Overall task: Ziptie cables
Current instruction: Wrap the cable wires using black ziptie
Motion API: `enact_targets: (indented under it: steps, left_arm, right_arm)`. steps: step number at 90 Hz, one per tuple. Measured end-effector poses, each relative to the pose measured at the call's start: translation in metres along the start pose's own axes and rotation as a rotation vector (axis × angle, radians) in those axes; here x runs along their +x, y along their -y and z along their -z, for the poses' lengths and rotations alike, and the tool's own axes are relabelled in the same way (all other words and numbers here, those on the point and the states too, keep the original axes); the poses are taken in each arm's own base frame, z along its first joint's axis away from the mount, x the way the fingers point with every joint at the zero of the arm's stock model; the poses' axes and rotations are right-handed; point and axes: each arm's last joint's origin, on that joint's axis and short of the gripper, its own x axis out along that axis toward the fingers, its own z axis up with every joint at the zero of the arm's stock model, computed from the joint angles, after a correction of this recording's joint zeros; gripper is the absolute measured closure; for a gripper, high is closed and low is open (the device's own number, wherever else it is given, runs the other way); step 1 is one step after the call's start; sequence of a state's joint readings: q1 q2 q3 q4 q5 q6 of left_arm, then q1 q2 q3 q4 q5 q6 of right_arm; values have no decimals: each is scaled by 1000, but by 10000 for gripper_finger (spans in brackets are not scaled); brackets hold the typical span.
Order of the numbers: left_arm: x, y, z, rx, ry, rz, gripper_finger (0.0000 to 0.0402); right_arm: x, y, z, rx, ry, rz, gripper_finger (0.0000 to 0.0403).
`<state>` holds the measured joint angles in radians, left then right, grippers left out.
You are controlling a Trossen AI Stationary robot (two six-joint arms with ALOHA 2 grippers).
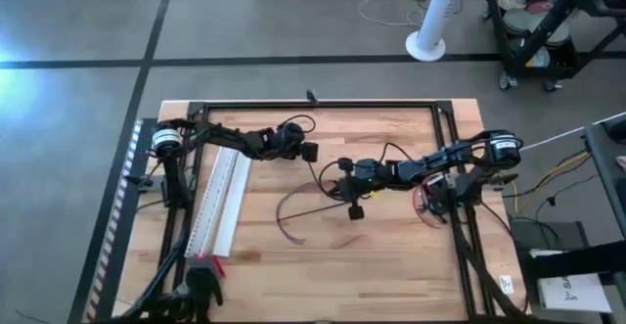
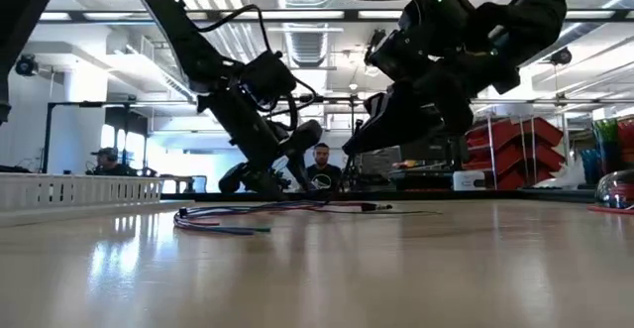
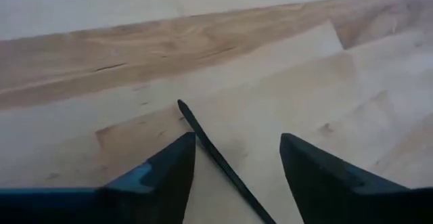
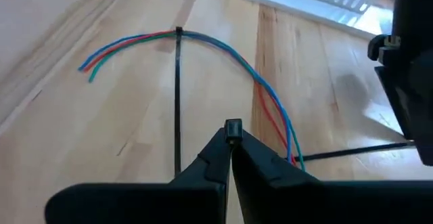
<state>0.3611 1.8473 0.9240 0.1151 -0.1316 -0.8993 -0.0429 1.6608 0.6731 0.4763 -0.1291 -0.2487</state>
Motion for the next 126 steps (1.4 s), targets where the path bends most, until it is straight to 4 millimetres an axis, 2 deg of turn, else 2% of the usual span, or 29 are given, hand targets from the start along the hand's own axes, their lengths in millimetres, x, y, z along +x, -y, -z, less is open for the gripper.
enact_targets:
  steps: [11,31,55,73,86,104,126]
  left_arm:
    - [5,-5,0,1,2,-20,209]
    - [30,-14,5,-47,2,-2,207]
    - [19,-9,-6,-43,66,2,199]
    - [20,-23,-20,-87,89,-28,206]
    - [21,-24,-22,-100,85,-5,210]
    - [30,-26,-13,-122,59,-17,205]
    - [39,-13,5,-83,62,51,210]
  right_arm:
    - [0,0,1,1,-6,-2,403]
    - [0,-1,3,6,-16,-5,403]
    - [-1,-2,6,17,-35,-9,403]
    - [-1,-2,6,7,-35,-10,403]
    - [-1,-2,6,7,-35,-9,403]
    - [-1,-2,6,0,-33,-9,403]
    - [-1,-2,6,-5,-32,-9,403]
